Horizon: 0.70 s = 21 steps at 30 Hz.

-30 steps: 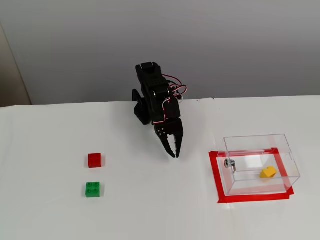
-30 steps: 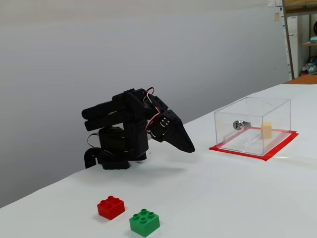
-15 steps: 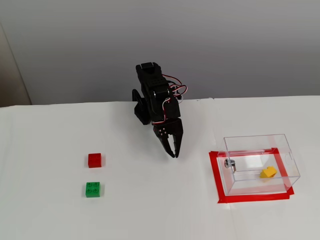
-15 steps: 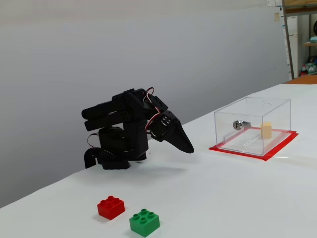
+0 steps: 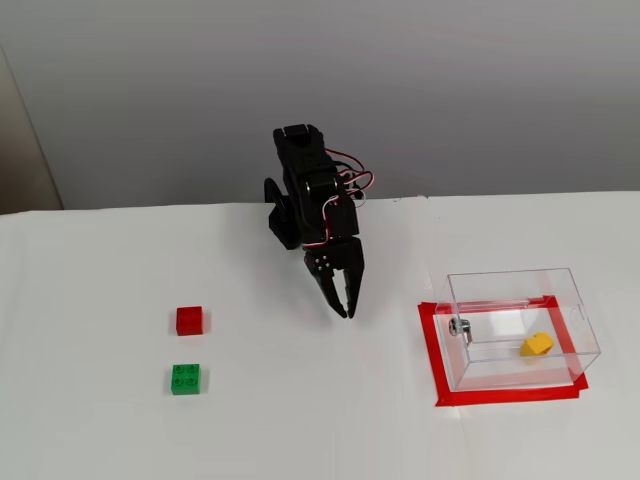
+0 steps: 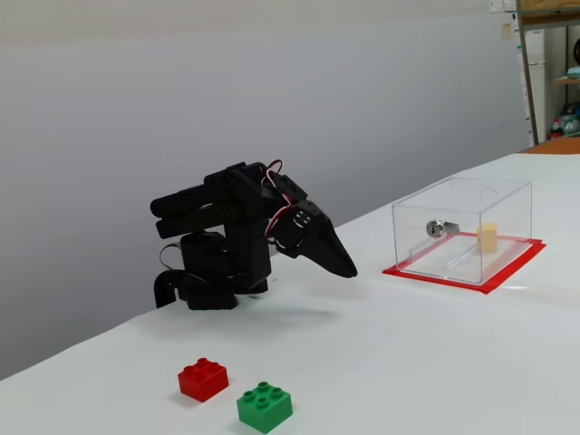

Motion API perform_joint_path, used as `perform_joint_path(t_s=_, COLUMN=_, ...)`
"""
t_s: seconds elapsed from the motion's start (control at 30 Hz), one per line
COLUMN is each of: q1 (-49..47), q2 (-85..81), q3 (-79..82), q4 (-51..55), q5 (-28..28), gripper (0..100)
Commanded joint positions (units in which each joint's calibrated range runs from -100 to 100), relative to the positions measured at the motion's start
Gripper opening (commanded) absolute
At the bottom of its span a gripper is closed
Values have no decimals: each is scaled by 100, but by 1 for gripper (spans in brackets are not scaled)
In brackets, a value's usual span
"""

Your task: Pick the yellow lego brick and place it into the transparent box

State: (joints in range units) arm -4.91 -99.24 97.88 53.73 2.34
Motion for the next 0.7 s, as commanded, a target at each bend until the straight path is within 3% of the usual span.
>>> perform_joint_path(t_s=0.0, q1=7, q2=-59, q3=67, q4=-107, q5=-15, gripper=1)
perform_joint_path(t_s=0.27, q1=510, q2=-59, q3=130, q4=-412, q5=-15, gripper=1)
perform_joint_path(t_s=0.67, q1=517, q2=-59, q3=139, q4=-368, q5=-15, gripper=1)
